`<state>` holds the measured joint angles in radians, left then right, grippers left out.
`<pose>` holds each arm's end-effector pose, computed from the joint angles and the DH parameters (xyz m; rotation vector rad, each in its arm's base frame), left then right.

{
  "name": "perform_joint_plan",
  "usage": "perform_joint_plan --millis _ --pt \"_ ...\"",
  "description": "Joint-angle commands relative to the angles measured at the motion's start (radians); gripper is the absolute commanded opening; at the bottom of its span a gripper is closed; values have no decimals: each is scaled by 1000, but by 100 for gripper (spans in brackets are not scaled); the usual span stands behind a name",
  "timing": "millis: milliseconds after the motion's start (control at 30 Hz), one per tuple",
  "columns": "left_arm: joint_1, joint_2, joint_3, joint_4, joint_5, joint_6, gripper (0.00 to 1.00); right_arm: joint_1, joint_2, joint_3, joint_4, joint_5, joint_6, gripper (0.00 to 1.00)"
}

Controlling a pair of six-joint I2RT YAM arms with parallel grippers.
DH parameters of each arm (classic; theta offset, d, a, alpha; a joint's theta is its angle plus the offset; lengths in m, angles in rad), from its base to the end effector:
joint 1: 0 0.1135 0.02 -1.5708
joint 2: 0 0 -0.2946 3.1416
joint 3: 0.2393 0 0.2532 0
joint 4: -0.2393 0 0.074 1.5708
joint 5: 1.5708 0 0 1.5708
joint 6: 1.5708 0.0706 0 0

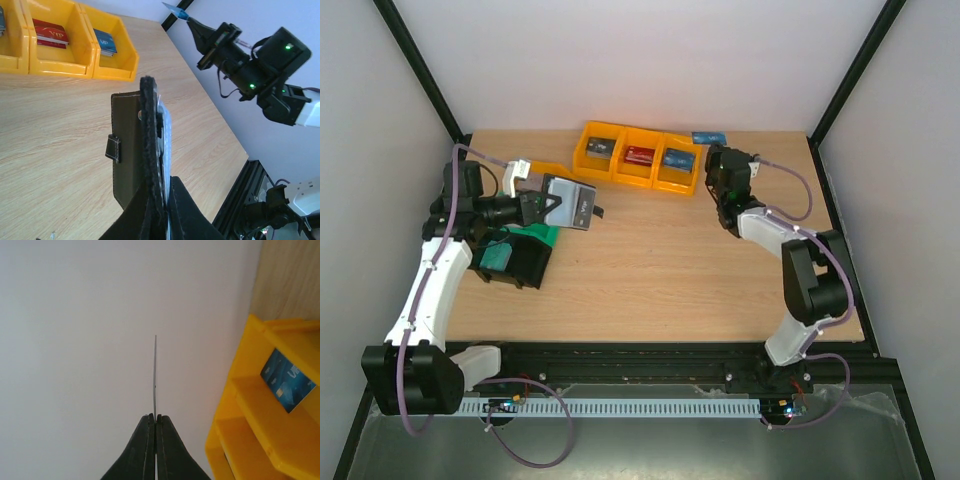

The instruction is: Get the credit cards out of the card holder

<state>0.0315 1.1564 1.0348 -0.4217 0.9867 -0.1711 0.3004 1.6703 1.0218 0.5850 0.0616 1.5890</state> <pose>0.2512 -0.0510 0.3545 0.3890 1.9873 -1.1156 0.4080 0.1218 0.2967 1.1400 1.4295 1.3568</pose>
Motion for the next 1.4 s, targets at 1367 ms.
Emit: perform_joint_plan --millis 1367 --pt "-24 8 48 -22 6 21 2 94 580 615 -411 221 306 1"
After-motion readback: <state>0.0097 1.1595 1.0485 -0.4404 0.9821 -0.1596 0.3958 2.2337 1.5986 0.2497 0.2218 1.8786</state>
